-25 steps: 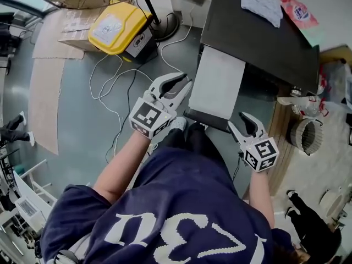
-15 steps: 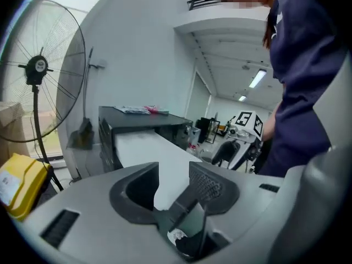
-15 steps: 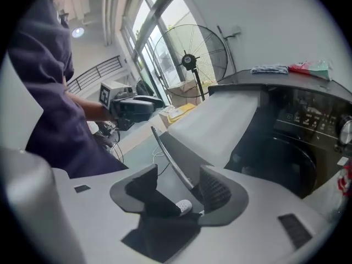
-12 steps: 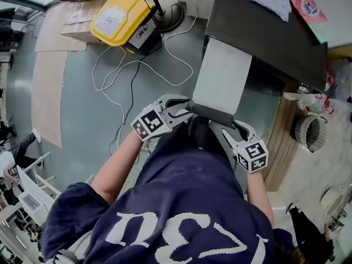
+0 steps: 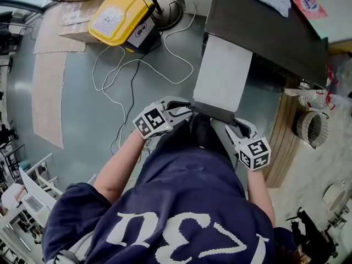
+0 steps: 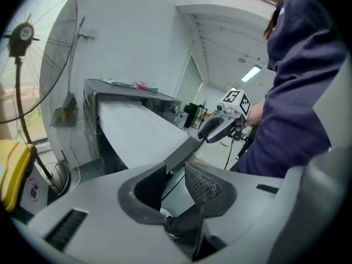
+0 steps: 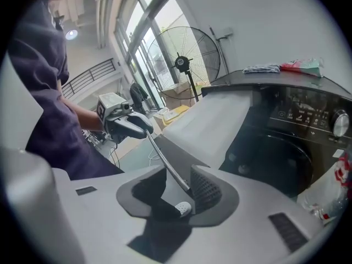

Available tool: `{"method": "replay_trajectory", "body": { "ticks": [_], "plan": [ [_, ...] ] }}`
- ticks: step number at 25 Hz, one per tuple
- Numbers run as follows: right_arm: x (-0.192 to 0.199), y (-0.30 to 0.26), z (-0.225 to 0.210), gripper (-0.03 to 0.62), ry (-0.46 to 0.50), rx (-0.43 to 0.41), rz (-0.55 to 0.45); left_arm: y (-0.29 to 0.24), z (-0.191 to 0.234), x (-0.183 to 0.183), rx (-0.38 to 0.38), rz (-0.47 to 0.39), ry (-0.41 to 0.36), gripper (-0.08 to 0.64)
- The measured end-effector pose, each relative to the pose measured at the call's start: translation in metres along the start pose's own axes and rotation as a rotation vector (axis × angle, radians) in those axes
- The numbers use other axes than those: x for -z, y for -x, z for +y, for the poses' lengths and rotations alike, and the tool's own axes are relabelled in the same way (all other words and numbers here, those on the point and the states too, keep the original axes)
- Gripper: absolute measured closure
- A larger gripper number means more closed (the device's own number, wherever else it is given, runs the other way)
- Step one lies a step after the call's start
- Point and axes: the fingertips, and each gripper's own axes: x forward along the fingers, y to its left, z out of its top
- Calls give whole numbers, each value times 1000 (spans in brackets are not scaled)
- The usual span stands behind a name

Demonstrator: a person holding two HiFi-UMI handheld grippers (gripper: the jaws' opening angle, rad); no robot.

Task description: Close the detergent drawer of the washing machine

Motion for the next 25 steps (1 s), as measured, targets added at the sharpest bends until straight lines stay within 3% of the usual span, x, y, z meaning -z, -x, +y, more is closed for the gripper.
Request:
{"method": "replay_trajectory", "body": {
  "ticks": [4,17,25],
  "plan": [
    [-2,2,1,444,2,-1,-3,0,-3,-3,2,17,-34,446],
    [-43,6,-30,445,-1,32,-96,-6,29,-37,-86,-87,27,443],
    [-53,2,-48,442,-10,28,-103,-16,43,-48,-105,-68,24,440]
  ]
}}
